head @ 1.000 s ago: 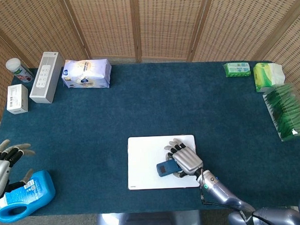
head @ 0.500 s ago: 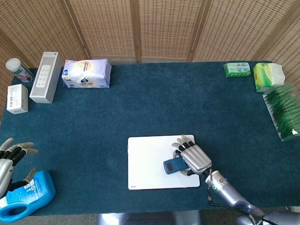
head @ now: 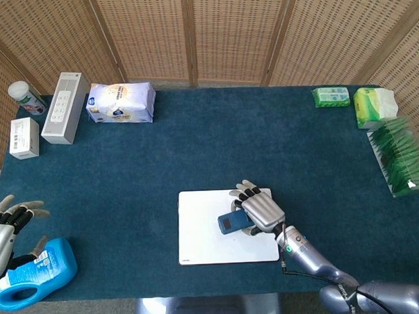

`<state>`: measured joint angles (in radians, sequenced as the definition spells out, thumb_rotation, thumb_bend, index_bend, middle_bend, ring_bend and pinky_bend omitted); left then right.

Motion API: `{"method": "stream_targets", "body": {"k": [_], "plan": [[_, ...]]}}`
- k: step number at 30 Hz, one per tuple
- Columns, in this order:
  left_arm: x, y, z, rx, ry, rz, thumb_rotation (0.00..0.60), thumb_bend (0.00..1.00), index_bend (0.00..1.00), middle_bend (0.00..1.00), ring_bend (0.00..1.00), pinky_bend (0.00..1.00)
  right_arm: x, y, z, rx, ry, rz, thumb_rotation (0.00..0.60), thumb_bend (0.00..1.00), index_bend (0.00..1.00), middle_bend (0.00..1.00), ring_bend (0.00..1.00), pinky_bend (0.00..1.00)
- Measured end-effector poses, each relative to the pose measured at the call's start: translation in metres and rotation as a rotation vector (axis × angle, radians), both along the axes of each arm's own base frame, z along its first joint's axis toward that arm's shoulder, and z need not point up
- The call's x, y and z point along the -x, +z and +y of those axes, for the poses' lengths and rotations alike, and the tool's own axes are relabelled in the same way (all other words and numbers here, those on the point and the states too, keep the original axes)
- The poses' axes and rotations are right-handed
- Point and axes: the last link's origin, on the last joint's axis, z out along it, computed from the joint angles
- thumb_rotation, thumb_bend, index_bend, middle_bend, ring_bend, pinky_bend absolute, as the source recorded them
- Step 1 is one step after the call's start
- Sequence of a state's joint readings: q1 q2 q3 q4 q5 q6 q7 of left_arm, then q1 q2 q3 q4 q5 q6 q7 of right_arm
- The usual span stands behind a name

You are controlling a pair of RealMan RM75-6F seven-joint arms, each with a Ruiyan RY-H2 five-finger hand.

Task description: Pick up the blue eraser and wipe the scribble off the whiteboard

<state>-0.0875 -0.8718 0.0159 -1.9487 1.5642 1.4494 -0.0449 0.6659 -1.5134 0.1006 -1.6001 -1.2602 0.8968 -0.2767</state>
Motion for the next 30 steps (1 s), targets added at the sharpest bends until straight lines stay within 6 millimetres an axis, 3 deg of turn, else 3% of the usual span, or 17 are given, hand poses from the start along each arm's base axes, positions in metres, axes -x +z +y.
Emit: {"method": "stream_targets", "body": {"k": [9, 24, 30], "plan": [[0.000, 0.000, 0.001, 0.002, 0.003, 0.000, 0.600, 0.43, 0.32, 0.25, 0.22, 0.07, 0.002, -0.027, 0.010, -0.057, -0.005, 0.033, 0.600, 0.21, 0.56, 0.19, 0.00, 0.00], [0.002, -0.002, 0.005, 0.009, 0.000, -0.004, 0.600, 0.43, 0.32, 0.25, 0.22, 0.07, 0.003, -0.023, 0.044, -0.073, 0.007, 0.049, 0.600, 0.21, 0.56, 0.19, 0.00, 0.00], [0.001, -0.002, 0.005, 0.010, -0.005, -0.004, 0.600, 0.43, 0.32, 0.24, 0.22, 0.07, 0.010, -0.019, 0.047, -0.067, -0.003, 0.054, 0.600, 0.21, 0.56, 0.19, 0.00, 0.00]]}}
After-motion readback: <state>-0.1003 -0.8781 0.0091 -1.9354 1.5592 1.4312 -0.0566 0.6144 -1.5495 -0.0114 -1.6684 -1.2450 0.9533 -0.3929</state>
